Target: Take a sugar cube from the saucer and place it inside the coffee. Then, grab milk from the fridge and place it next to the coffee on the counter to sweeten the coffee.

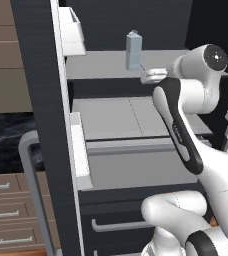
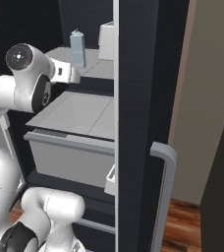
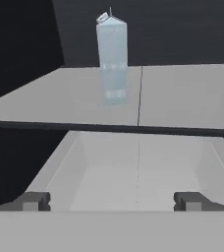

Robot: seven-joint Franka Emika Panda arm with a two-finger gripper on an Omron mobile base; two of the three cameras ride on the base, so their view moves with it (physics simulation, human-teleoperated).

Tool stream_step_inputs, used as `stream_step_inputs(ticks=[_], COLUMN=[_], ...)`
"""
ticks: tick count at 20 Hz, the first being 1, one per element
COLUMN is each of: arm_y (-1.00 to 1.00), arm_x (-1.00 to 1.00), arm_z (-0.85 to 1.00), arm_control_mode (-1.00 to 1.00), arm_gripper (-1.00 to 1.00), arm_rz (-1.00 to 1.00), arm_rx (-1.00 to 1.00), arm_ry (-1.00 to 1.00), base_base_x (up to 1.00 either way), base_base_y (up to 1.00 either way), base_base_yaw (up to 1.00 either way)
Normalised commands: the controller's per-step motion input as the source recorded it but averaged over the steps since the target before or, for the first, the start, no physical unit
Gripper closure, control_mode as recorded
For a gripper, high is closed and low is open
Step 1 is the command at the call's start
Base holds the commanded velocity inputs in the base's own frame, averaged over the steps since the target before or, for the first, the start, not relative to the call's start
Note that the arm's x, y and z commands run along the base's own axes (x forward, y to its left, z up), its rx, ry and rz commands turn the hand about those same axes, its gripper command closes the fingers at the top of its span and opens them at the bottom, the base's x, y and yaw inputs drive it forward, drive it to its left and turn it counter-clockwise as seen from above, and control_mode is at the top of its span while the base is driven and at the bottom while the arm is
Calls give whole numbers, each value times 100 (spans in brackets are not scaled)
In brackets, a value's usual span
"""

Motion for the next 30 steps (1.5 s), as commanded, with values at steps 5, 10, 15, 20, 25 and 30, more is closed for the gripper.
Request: stream_step_inputs(ticks=[5, 10, 15, 20, 25, 30], arm_y=[13, 8, 3, 0, 0, 0], arm_x=[40, 39, 36, 39, 41, 36], arm_z=[34, 35, 10, 0, 0, 2], arm_control_mode=[-100, -100, -100, -100, -100, -100], arm_gripper=[-100, -100, -100, -100, -100, -100], arm_rz=[0, 0, 0, 0, 0, 0], arm_rx=[-4, 0, 0, 0, 0, 0], arm_ry=[-10, -7, 0, 0, 0, 0], base_base_x=[0, 0, 0, 0, 0, 0], base_base_y=[0, 0, 0, 0, 0, 0], base_base_yaw=[0, 0, 0, 0, 0, 0])
